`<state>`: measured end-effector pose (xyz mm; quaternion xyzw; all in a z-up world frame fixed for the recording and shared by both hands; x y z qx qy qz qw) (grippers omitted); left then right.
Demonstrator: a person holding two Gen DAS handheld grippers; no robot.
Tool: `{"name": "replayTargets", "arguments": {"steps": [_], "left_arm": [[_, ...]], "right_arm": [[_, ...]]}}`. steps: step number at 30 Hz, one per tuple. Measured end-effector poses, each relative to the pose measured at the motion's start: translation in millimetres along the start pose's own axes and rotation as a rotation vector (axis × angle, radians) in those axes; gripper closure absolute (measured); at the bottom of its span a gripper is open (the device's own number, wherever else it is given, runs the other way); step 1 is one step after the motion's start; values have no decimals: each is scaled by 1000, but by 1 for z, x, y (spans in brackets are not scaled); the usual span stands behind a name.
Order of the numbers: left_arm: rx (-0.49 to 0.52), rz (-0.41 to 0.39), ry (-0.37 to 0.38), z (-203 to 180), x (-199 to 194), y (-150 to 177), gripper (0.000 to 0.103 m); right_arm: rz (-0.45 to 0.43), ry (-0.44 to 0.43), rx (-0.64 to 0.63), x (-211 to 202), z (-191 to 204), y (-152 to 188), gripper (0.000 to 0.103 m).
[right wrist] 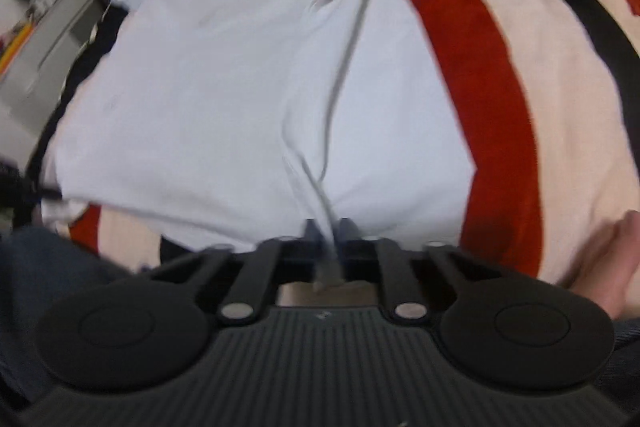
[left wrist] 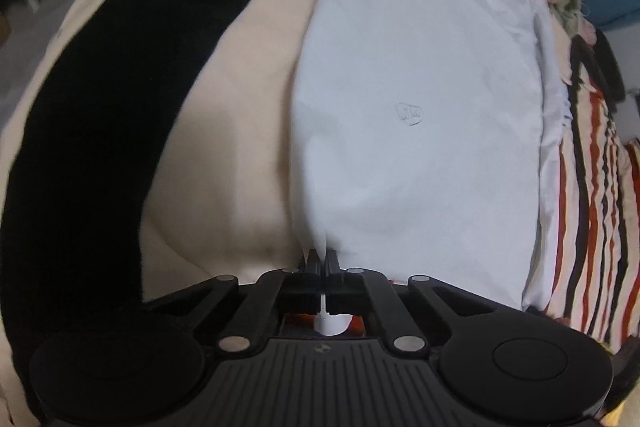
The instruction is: Fold clothes
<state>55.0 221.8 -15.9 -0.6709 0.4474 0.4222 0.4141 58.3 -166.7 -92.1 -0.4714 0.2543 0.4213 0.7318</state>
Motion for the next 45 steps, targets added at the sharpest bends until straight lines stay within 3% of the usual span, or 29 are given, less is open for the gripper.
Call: {"name": "replayTargets", "arguments": {"steps": [2, 4, 6, 8, 10, 12, 16, 17, 19, 21, 22, 23, 25, 30, 35, 40, 45], "left_arm": [[12, -49, 59, 0, -19, 0, 103], [-44, -73, 203, 12, -44, 3, 103], [-105, -93, 294, 27, -66, 5, 103], [-148, -119, 327, 41, -79, 14, 103], [-177, -134, 305, 52, -84, 19, 103], [-175, -129, 227, 60, -75, 20, 103], [-101, -86, 109, 57, -58, 24, 100], [-73, -81, 93, 55, -58, 25, 96], [-6, -112, 29, 46, -65, 25, 71], [82, -185, -51, 34, -77, 17, 50], [127, -223, -92, 28, -84, 12, 39], [172, -281, -133, 16, -94, 13, 35], [262, -406, -216, -13, -117, 17, 19], [339, -599, -174, -93, -136, 12, 13], [358, -723, -67, -180, -92, 22, 8], [362, -734, -13, -246, -4, 5, 7], [373, -757, -47, -234, 88, -24, 7]], "right_arm": [[-79, -12, 56, -28, -9, -8, 98], [-153, -26, 114, -59, -20, -15, 98], [-209, -37, 174, -90, -34, -22, 98], [-242, -22, 216, -113, -50, -27, 98], [-246, 0, 236, -122, -61, -28, 98], [-233, 27, 237, -123, -68, -27, 98], [-185, 26, 242, -107, -71, -17, 95], [-179, 18, 233, -105, -69, -16, 95], [-168, 2, 214, -103, -65, -14, 90], [-182, 0, 175, -104, -58, -18, 61], [-206, 5, 150, -105, -53, -22, 32], [-239, 14, 124, -106, -48, -27, 19], [-303, 30, 72, -108, -36, -38, 20], [-483, 35, -65, -102, 6, -79, 21], [-646, 27, -183, -83, 37, -114, 21], [-754, 27, -282, -48, 26, -114, 21], [-720, 85, -236, -9, -1, -108, 21]]}}
Point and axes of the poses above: each gripper's, at about its wrist camera, not at the fingertips, and x roughly the way its jaws point, z to its left, y to its underside, the point moved 3 cm from there along x, roughly the way its jaws point, and after that the axes turned 8 degrees about -y, right-handed, at the moved point
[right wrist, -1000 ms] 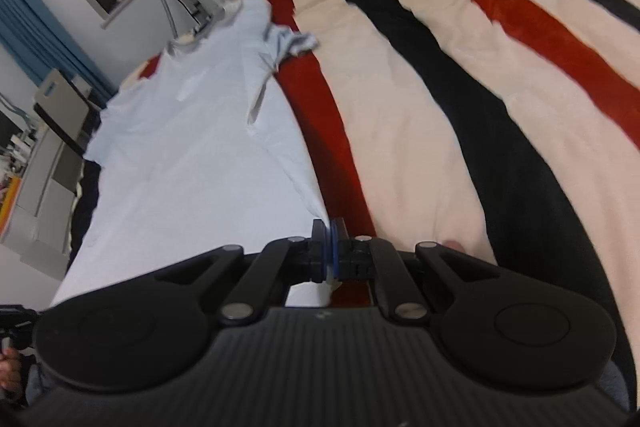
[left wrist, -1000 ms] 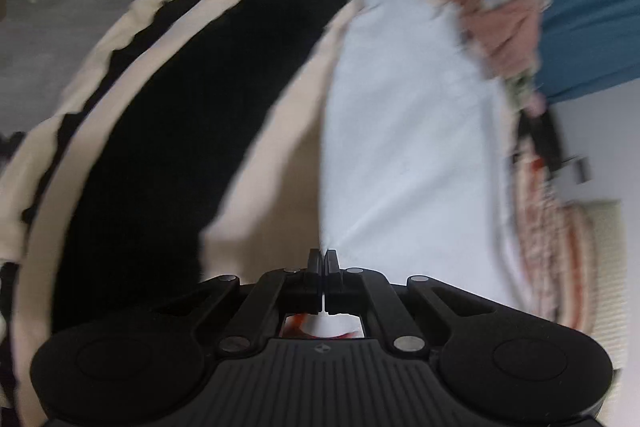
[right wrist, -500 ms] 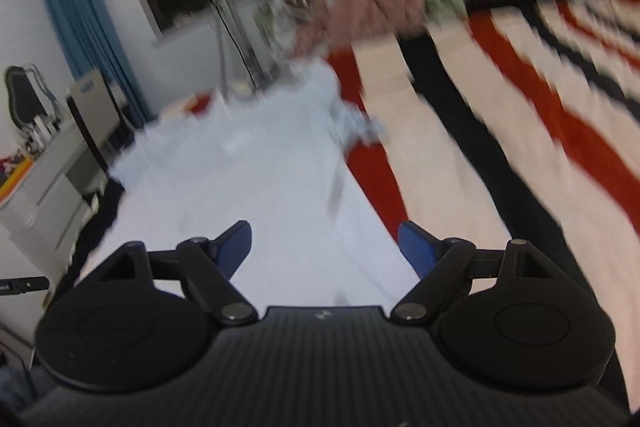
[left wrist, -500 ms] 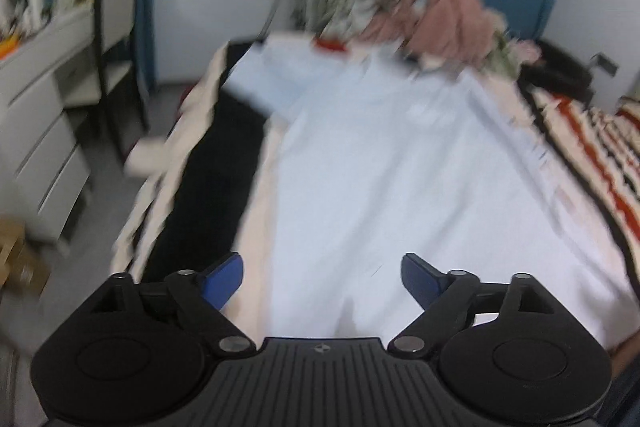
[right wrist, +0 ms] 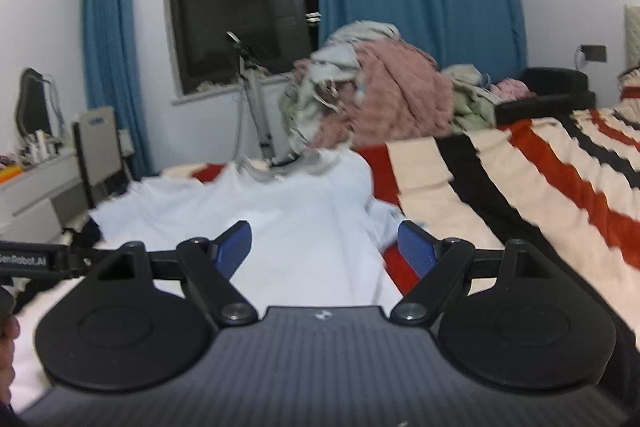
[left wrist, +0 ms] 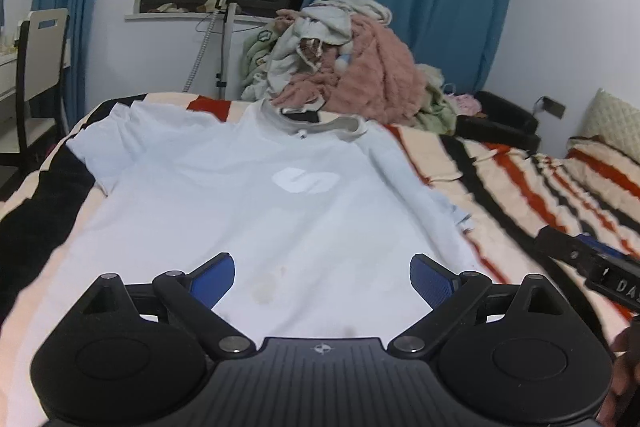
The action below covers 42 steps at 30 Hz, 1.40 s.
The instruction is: Fold clothes
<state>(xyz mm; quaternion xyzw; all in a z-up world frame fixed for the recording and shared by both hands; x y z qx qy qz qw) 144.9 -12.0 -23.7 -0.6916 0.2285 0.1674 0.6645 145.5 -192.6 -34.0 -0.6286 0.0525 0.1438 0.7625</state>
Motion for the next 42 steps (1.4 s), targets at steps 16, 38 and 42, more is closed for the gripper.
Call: {"name": "replayTargets", "arguments": {"steps": [16, 38, 42], "left_arm": [[-8, 40, -38, 20, 39, 39, 7], [-97, 45, -113, 38, 37, 38, 6], [-122, 52, -91, 39, 47, 36, 6]], "right_arm": [[11, 49, 94, 40, -19, 19, 21], [66, 3, 465, 142, -118, 22, 26], [92, -3, 564, 185, -149, 26, 32]]}}
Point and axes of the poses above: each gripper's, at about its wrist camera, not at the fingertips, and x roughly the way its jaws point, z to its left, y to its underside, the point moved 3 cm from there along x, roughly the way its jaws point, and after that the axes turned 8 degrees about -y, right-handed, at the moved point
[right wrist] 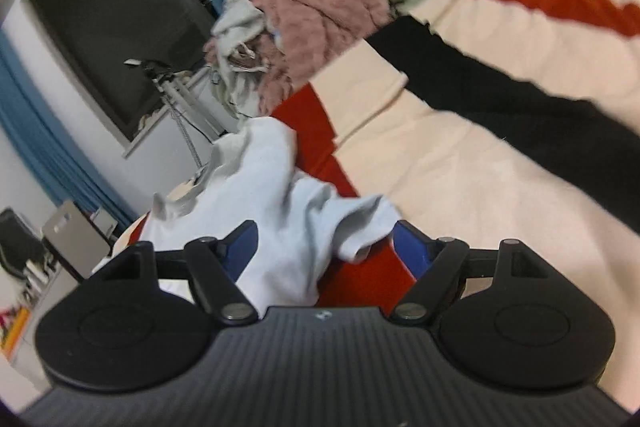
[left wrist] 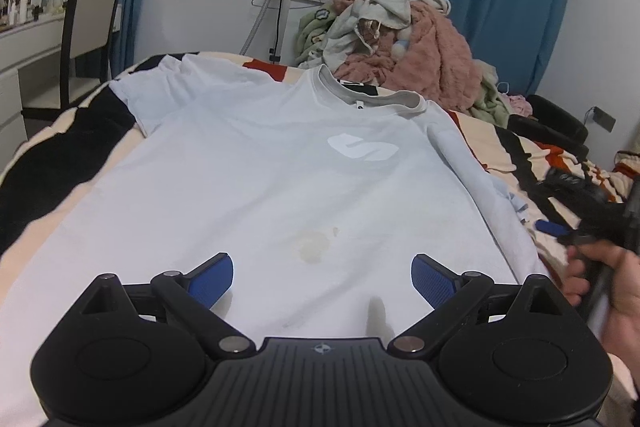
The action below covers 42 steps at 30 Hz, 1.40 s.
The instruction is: Fold clothes
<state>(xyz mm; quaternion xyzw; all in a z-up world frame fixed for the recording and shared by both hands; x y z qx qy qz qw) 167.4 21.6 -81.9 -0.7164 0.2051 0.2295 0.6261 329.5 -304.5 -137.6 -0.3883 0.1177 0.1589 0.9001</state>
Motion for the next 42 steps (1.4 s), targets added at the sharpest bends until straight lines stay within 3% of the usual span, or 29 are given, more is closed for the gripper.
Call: {"name": "replayTargets", "arguments": {"steps": [3, 5, 7, 10, 14, 20, 22, 24, 25, 26, 27, 31, 32, 35, 39, 42], "left_arm": [[-15, 4, 10, -1, 12, -1, 5], [-27, 13, 13, -2, 20, -2, 5], [-37, 11, 12, -2, 27, -4, 5], [-58, -28, 1, 1, 28, -12, 5], [-109, -92, -33, 14, 21, -18, 5], [-133, -102, -44, 21, 18, -21, 5], [-130, -107, -39, 20, 16, -22, 5], [-131, -113, -32, 20, 13, -21, 5], [-131, -113, -30, 19, 12, -20, 5], [-130, -112, -29, 18, 12, -20, 5], [-130, -111, -27, 17, 11, -19, 5], [-123, -114, -14, 15, 12, -18, 5], [-122, -114, -15, 15, 14, -18, 5], [-122, -103, -13, 14, 21, -17, 5], [-119, -78, -10, 16, 33, -14, 5], [-119, -71, -16, 16, 40, -13, 5]], "right_arm": [[35, 16, 29, 29, -15, -4, 42], [49, 25, 7, 42, -16, -4, 69], [52, 27, -112, 46, 5, -1, 86], [38, 5, -334, 49, 54, 9, 90], [45, -103, -614, 50, 122, 40, 91], [281, -270, -773, 65, 166, 106, 89], [318, -286, -731, 65, 162, 107, 86], [333, -348, -621, 59, 155, 94, 67], [330, -389, -549, 53, 151, 85, 44], [302, -427, -470, 44, 147, 77, 29], [250, -452, -401, 35, 142, 68, 28], [79, -386, -191, 16, 114, 33, 30], [72, -355, -143, 17, 105, 27, 40], [123, -262, -82, 31, 83, 27, 55], [189, -228, -14, 49, 64, 43, 56], [178, -205, -71, 51, 69, 49, 60]]}}
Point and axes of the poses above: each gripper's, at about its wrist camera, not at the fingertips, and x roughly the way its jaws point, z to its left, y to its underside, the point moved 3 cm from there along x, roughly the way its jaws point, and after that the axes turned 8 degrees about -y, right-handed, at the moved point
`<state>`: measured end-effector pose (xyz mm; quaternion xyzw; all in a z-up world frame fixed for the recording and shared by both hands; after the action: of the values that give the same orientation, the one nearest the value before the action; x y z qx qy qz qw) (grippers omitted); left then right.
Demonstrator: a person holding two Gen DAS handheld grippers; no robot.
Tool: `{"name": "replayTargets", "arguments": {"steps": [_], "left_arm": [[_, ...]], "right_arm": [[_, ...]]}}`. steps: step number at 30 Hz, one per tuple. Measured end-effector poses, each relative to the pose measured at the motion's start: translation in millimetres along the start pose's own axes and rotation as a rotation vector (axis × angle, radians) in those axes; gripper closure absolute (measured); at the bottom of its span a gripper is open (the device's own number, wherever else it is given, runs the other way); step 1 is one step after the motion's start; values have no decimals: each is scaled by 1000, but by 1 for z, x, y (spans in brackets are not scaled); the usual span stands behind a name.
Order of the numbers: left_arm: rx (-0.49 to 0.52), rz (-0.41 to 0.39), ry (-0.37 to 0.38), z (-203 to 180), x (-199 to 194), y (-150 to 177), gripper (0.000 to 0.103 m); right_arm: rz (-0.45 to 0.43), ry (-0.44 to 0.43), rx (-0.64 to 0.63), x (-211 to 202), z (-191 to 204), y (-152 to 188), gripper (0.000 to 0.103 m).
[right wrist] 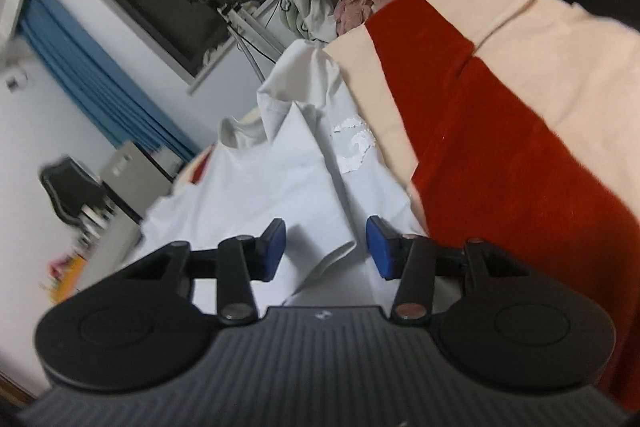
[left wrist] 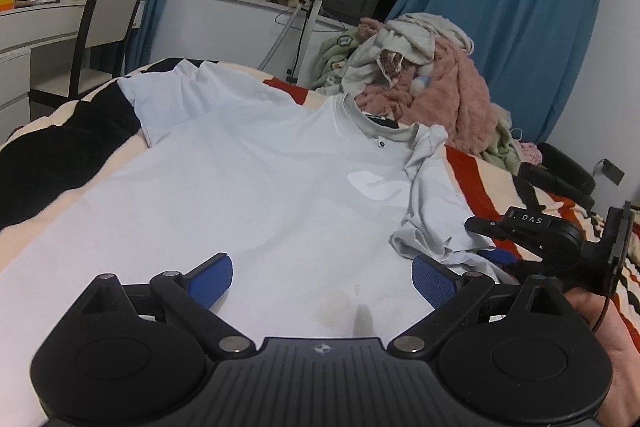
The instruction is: Fold clothes
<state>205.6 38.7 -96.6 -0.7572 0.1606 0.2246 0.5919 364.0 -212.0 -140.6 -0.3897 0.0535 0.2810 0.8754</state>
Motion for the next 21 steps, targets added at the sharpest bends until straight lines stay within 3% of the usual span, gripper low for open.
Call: {"name": "replayTargets", "arguments": {"steps": [2, 4, 7, 11, 16, 21], "left_arm": [[-5, 2, -2, 1, 2, 0, 5], [-12, 4, -7, 2, 3, 0, 5], [-8, 3, -1, 1, 1, 0, 5], [1, -16, 19, -1, -3, 0, 5], [37, -29, 34, -9, 6, 0, 5], [108, -20, 26, -17, 26, 8, 5]], "right_arm": [[-25, 27, -56, -3, 7, 1, 87], [-82, 30, -106, -11, 14, -2, 98], [-146, 38, -170, -19, 26, -28, 98], [-205, 106, -286, -18, 39, -100, 98], [-215, 368, -530, 3, 19, -203, 99], [-137, 631, -545, 36, -59, -256, 98]]}}
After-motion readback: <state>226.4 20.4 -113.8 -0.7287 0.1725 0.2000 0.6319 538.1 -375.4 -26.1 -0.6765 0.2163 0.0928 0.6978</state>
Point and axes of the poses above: each gripper's, at about its wrist camera, not at the fingertips, and x roughly the way its jaws point, z to its left, y to its underside, the point moved 3 cm from there along x, roughly the way its jaws point, and after that the axes turned 8 degrees about -y, right-handed, at the moved point
